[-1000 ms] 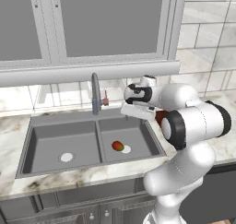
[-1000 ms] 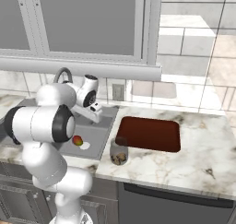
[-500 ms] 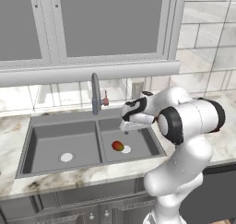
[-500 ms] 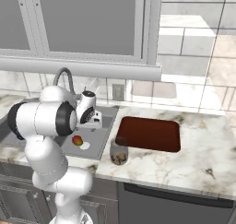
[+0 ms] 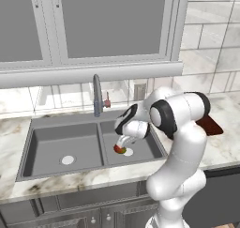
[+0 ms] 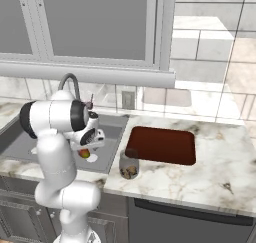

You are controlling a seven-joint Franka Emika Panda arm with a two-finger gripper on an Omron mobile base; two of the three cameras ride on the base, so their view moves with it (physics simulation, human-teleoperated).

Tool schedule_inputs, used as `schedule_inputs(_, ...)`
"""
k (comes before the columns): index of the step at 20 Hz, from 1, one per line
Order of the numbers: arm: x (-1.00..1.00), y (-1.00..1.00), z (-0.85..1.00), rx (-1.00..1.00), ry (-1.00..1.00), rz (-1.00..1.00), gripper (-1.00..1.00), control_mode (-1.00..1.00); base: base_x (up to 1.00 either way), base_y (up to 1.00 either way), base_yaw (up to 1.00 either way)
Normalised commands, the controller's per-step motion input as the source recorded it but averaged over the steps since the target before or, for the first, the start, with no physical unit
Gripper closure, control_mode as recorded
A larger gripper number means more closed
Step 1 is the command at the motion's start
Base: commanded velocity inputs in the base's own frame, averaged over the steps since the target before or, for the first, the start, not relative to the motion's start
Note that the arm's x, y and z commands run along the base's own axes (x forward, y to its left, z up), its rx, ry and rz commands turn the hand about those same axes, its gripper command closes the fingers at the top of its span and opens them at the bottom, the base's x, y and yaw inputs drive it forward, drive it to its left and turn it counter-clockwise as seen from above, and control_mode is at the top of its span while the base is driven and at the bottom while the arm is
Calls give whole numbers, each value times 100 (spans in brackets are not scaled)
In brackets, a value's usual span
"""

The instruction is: Pick up all produce items and place them in the sink. Turn on the sink faucet to wash them. Then turn the sink off and put them in the tray.

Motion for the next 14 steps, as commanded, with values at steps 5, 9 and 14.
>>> schedule_inputs(5,30,8,-30,-2,3,15,-100,-100,0,0,0)
schedule_inputs(9,37,2,-26,-2,4,13,-100,-100,0,0,0)
schedule_inputs(14,20,7,-31,-3,6,11,-100,-100,0,0,0)
